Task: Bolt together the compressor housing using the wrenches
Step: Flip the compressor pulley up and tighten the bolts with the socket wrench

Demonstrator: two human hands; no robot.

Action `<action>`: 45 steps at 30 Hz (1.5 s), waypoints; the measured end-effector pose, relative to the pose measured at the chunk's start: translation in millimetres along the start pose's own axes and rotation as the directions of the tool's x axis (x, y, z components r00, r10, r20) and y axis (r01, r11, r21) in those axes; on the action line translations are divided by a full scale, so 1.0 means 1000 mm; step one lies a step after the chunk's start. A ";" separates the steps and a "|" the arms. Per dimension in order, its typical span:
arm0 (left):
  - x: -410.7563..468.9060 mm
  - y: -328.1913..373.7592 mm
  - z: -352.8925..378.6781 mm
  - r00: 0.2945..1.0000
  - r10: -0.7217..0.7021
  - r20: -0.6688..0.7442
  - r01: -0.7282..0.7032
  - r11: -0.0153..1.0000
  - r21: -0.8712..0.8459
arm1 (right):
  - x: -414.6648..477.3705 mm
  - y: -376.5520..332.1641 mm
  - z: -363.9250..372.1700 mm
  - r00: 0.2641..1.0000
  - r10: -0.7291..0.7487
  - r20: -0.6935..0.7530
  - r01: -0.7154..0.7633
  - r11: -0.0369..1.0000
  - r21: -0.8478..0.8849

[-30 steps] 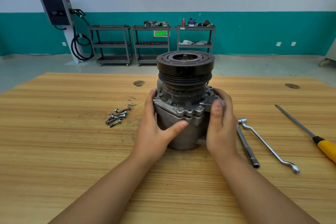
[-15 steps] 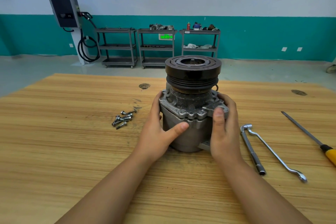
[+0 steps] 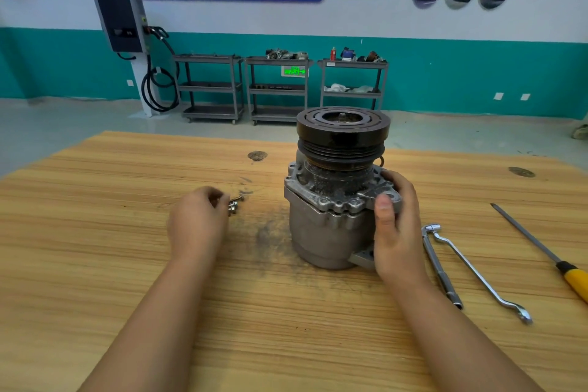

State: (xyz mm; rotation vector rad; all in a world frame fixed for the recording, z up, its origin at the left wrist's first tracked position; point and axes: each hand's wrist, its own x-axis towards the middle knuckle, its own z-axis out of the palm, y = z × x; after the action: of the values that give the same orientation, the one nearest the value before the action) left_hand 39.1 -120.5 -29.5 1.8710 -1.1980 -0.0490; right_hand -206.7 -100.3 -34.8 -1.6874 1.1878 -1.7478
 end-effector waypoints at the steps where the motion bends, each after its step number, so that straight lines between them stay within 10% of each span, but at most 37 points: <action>1: 0.004 -0.006 0.001 0.999 -0.033 0.037 0.028 0.992 0.125 | 0.000 -0.001 0.000 1.000 0.001 0.000 -0.001 1.000 0.000; 23: -0.005 -0.005 0.010 0.984 -0.036 0.177 -0.038 0.918 0.395 | 0.000 -0.004 -0.001 1.000 0.016 0.016 -0.016 1.000 0.009; 33: -0.026 0.027 0.007 0.977 0.177 0.122 -0.176 0.984 -0.022 | 0.001 -0.005 -0.001 1.000 0.012 0.011 -0.012 1.000 0.013; 38: -0.048 0.060 -0.012 0.770 0.532 -0.352 -0.632 0.714 -0.303 | 0.002 -0.005 -0.001 1.000 0.008 0.002 -0.008 1.000 0.017; 45: -0.081 0.100 -0.008 0.819 0.480 -0.315 -0.548 0.491 -0.677 | 0.002 -0.006 0.000 1.000 0.004 0.000 -0.004 1.000 0.017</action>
State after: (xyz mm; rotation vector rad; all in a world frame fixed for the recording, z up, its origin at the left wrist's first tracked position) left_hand -71.6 -69.0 12.4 0.7236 -1.3614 -0.1102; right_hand -205.8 -98.0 -28.8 -1.6742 1.1723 -1.7514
